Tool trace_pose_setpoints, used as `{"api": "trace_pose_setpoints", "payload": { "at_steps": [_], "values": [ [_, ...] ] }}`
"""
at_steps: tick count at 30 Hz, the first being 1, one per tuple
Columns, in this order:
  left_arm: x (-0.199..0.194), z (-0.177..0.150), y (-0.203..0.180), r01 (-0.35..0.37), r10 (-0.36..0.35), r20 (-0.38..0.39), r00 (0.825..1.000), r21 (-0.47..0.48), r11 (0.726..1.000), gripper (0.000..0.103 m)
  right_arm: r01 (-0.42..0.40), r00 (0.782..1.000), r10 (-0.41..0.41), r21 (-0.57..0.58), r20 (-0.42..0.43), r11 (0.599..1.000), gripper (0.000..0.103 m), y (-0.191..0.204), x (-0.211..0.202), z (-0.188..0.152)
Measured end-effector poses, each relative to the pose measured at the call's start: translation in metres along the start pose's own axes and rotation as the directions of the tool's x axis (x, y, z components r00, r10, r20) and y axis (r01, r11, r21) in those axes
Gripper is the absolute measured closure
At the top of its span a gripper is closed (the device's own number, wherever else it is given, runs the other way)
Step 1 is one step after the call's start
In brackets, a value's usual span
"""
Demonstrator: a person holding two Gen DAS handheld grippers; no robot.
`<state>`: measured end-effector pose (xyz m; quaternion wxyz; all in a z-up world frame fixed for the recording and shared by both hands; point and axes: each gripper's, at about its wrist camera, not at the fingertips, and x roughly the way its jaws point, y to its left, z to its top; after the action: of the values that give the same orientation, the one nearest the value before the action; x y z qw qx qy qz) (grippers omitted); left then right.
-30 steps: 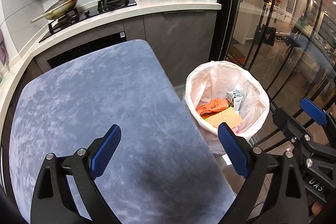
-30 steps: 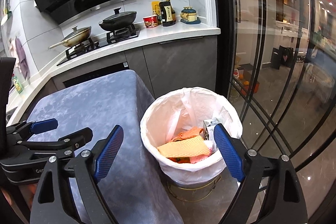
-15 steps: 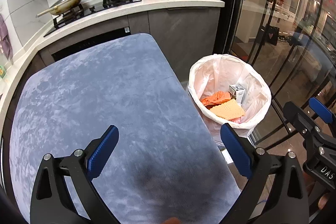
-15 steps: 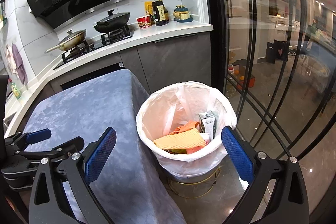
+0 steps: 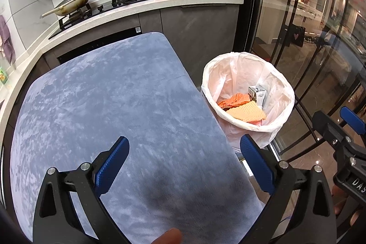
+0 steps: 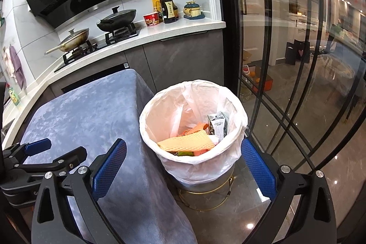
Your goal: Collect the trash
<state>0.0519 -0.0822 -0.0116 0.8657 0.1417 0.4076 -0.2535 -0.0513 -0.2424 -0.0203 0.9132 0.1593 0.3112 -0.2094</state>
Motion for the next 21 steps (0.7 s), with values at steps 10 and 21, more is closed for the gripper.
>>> {"api": "trace_pose_setpoints", "payload": {
  "at_steps": [10, 21],
  "values": [
    [0.001, -0.004, -0.011, -0.002, 0.002, -0.002, 1.000, 0.012, 1.000, 0.010, 0.004, 1.000, -0.004, -0.004, -0.003, 1.000, 0.006, -0.005, 0.001, -0.005],
    [0.002, -0.005, -0.017, -0.006, 0.006, -0.003, 1.000, 0.015, 1.000, 0.010, 0.001, 1.000, -0.001, -0.006, -0.007, 1.000, 0.006, -0.004, 0.001, -0.007]
  ]
}}
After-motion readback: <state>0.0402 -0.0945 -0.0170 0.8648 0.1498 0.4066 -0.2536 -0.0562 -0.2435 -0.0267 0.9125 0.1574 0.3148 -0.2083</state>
